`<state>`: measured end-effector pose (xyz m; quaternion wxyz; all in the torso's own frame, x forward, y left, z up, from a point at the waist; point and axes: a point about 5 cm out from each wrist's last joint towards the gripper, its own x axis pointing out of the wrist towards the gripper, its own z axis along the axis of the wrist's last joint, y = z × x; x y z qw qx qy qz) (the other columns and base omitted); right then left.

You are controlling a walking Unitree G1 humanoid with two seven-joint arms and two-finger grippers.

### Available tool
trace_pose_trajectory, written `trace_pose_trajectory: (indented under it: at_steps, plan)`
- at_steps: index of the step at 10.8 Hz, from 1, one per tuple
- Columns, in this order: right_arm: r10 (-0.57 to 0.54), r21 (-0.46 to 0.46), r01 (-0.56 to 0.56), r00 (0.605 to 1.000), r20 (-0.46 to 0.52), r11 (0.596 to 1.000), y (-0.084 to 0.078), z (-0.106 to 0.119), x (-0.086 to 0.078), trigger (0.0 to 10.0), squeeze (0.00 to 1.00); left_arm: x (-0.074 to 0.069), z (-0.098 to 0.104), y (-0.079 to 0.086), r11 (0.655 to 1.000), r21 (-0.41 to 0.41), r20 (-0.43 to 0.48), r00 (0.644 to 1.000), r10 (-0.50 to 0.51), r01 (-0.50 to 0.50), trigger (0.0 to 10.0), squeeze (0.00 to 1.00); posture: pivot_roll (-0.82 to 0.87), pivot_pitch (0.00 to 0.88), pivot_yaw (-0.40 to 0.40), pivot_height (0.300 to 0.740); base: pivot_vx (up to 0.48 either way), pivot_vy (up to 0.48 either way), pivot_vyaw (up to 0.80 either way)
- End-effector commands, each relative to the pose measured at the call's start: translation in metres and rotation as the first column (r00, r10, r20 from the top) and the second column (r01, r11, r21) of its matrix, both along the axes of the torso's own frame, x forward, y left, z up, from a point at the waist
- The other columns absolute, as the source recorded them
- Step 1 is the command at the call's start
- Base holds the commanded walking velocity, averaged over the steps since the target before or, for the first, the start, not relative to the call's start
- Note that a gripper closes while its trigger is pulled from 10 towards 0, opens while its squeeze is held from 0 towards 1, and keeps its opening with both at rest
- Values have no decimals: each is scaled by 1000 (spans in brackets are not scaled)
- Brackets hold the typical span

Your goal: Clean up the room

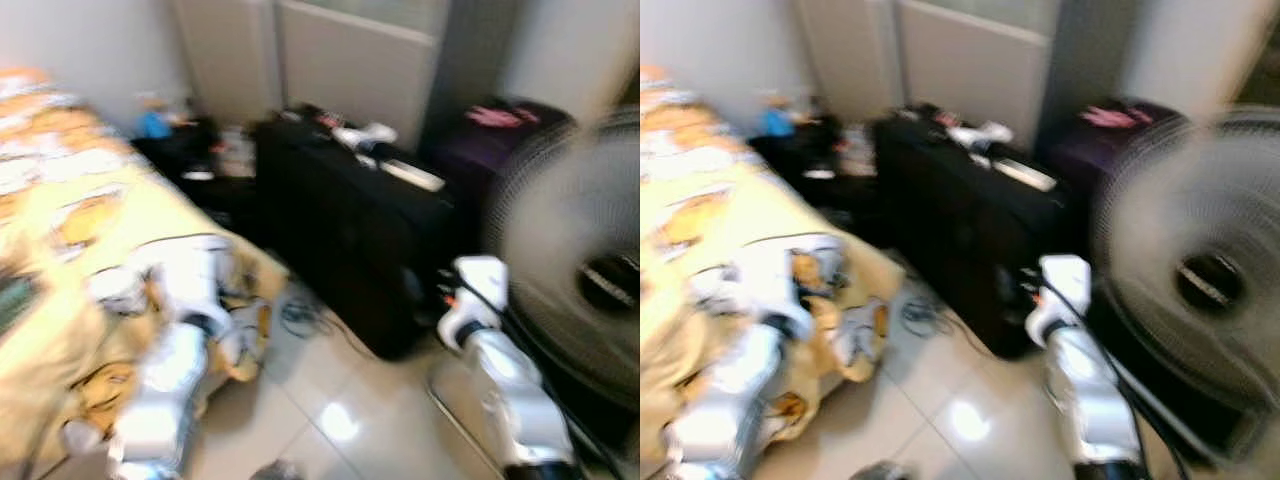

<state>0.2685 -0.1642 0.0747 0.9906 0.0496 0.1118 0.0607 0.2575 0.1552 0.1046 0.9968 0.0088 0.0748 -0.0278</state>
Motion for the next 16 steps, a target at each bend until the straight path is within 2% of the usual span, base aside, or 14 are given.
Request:
trace_pose_trajectory:
  at_steps: [1,3,4,6,7,8,9,10,12,13,14,16]
  plan:
    - [-8,25,8,1000,6,1000,5,4,-2,10000,1000,-2,3,5,997,76,39,999,1,-4,10000,0,-86,0,33,740,0,0,800]
    - [-63,-32,62,998,-14,998,-1,-8,-14,10000,1000,-3,3,6,997,73,-5,1000,-23,23,10000,0,-44,0,43,740,0,0,800]
    - [-68,-72,68,998,1,995,-5,-8,-17,10000,1000,-3,9,5,996,89,12,1000,-7,6,10000,0,-53,0,55,740,0,0,800]
    - [-82,-82,82,997,4,993,-5,-4,-18,10000,1000,-3,-1,10,992,123,-16,1000,3,-1,10000,0,-84,0,66,740,0,152,766]
    - [-75,-139,78,997,26,987,-7,-1,-18,10000,1000,-4,-3,8,992,127,-32,999,-12,16,10000,0,-89,0,66,740,0,311,500]
    - [-93,-133,98,995,48,986,-8,2,-18,10000,1000,-6,-7,7,988,151,-48,998,-33,40,10000,0,-100,0,66,740,0,319,0]
    - [-119,-110,125,991,58,986,-9,5,-18,10000,0,-6,-8,6,987,155,-55,998,-37,45,10000,0,-102,0,65,740,0,319,0]
    - [-190,-36,194,977,92,980,-10,9,-18,10000,0,-5,-7,5,986,159,-54,998,-41,49,10000,0,-104,0,66,740,0,319,0]
    - [-200,-24,202,977,71,979,-10,8,-20,10000,0,-4,-7,4,986,156,-57,997,-44,52,10000,0,-106,0,69,740,0,322,0]
    - [-156,-10,156,987,42,988,-9,6,-21,10000,0,-3,-7,4,986,155,-60,997,-45,53,10000,0,-108,0,72,740,0,322,0]
    - [-91,62,88,995,39,994,-2,6,-24,10000,0,-3,-7,4,987,153,-62,997,-43,52,10000,0,-108,0,72,740,0,319,0]
    - [-97,108,95,995,18,990,2,6,-25,10000,0,-5,-8,6,988,151,-68,997,-32,42,10000,0,-96,0,65,740,0,321,0]
